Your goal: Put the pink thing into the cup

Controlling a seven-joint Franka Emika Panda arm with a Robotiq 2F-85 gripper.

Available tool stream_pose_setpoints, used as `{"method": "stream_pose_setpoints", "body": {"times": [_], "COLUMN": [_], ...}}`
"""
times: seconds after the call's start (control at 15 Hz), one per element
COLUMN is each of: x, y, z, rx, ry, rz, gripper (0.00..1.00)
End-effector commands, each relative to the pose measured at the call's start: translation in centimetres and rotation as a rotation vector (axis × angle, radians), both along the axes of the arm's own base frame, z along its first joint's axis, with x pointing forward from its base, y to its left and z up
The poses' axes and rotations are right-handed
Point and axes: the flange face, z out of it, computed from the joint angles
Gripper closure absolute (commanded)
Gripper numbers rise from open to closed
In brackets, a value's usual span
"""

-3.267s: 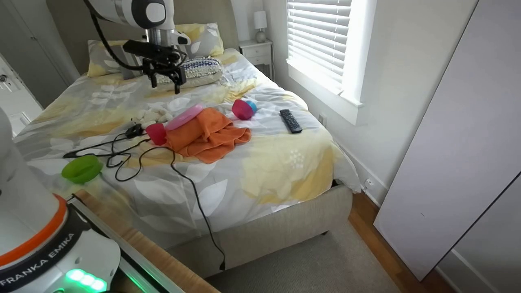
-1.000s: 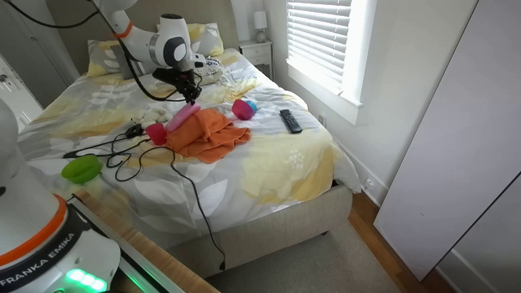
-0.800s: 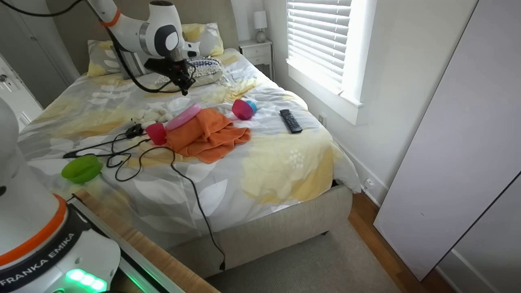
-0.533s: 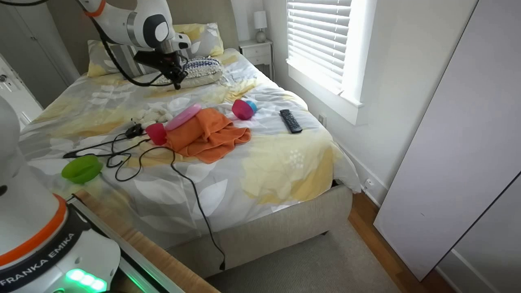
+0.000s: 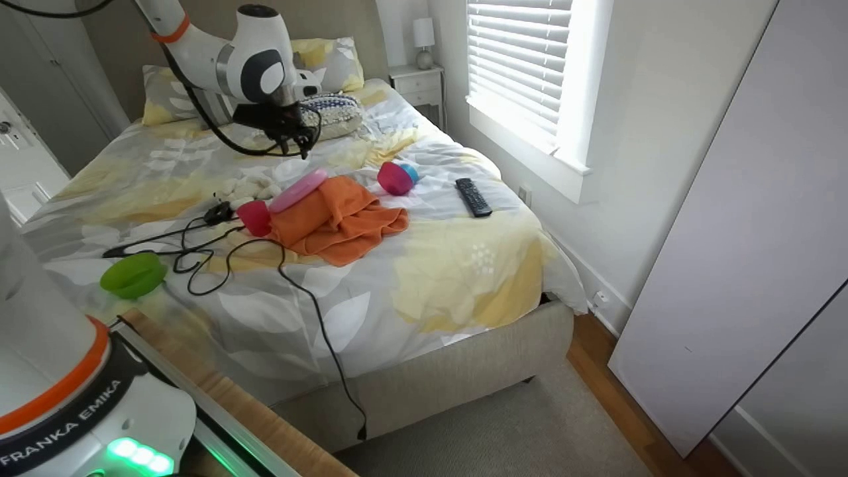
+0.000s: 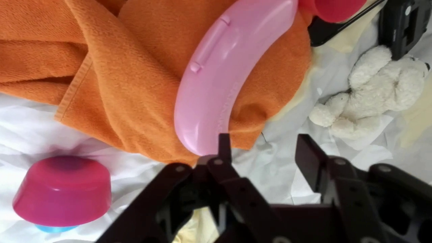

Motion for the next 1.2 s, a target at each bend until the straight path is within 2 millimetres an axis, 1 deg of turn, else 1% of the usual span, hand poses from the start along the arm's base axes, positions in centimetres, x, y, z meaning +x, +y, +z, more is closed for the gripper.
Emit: {"method": "stream_pose_setpoints", "body": {"times": [0.0,0.13,0.33,0.47,0.53,0.73,1.0,1.13], "x": [0.7,1.6,2.8,3.5,3.8,4.6,4.9,4.8], "y": [-2.6,-4.0,-5.5,-5.9,-5.9,-5.1,-4.1,-3.5], "z": [-2.7,-4.1,-5.7,-6.6,-7.0,-8.0,-9.5,-10.3], "rx": [0.067,0.098,0.133,0.159,0.17,0.221,0.264,0.284], "ry": [0.001,0.009,0.019,0.027,0.031,0.028,0.051,0.087], "rz": [0.05,0.073,0.1,0.121,0.129,0.164,0.199,0.22], "gripper": [0.13,0.0,0.0,0.0,0.0,0.0,0.0,0.0]}}
